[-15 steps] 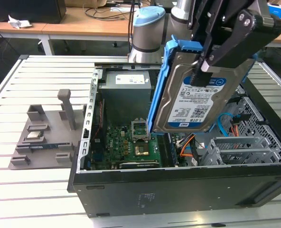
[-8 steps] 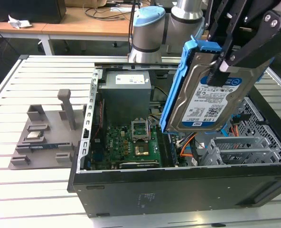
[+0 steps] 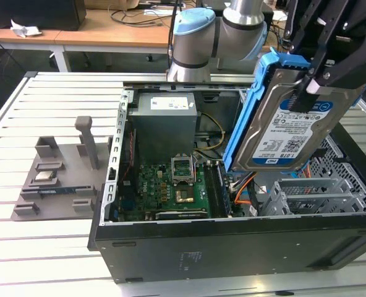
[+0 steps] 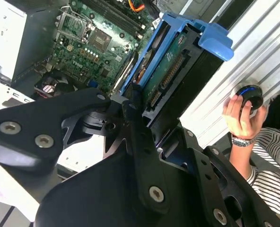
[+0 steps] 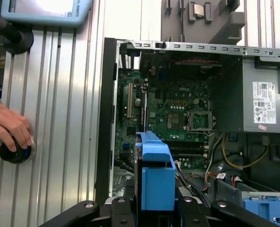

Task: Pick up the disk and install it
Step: 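Pick up the disk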

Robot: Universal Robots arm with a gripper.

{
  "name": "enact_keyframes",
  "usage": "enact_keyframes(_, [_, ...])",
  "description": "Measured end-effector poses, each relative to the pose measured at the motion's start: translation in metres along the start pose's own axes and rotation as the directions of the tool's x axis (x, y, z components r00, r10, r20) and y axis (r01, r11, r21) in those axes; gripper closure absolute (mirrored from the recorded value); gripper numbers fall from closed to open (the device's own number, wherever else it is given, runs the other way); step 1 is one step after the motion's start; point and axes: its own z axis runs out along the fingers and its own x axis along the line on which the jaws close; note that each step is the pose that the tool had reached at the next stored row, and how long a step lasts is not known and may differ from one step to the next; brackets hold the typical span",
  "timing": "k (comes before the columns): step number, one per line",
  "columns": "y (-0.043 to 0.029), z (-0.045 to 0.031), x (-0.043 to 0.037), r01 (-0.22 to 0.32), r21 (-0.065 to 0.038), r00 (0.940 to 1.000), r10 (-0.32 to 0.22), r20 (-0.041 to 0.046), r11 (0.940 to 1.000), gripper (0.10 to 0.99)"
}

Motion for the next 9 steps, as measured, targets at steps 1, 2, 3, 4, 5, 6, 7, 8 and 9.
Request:
enact_keyframes(1, [-0.0026, -0.0003, 0.0001, 0.000, 0.000, 1.0000, 0.000, 0.0000, 1.0000, 0.718])
enact_keyframes(2, [-0.0043, -0.0005, 0.0002, 0.000, 0.000, 1.0000, 0.000, 0.0000, 1.0000, 0.718])
enact_keyframes(3, [-0.0071, -0.0009, 0.0002, 0.000, 0.000, 1.0000, 0.000, 0.0000, 1.0000, 0.718])
enact_keyframes(4, [-0.0100, -0.0011, 0.0004, 0.000, 0.000, 1.0000, 0.000, 0.0001, 1.0000, 0.718])
enact_keyframes(5, [-0.0131, -0.0015, 0.0005, 0.000, 0.000, 1.0000, 0.000, 0.0000, 1.0000, 0.718])
enact_keyframes(6, [-0.0152, -0.0018, 0.0005, 0.000, 0.000, 1.0000, 0.000, 0.0000, 1.0000, 0.718])
enact_keyframes(7, [-0.0180, -0.0021, 0.0006, 0.000, 0.000, 1.0000, 0.000, 0.0000, 1.0000, 0.718])
enact_keyframes(8, [-0.0205, -0.0024, 0.0007, 0.000, 0.000, 1.0000, 0.000, 0.0001, 1.0000, 0.718])
enact_keyframes(9, [-0.0227, -0.0027, 0.0008, 0.000, 0.000, 1.0000, 0.000, 0.0000, 1.0000, 0.718])
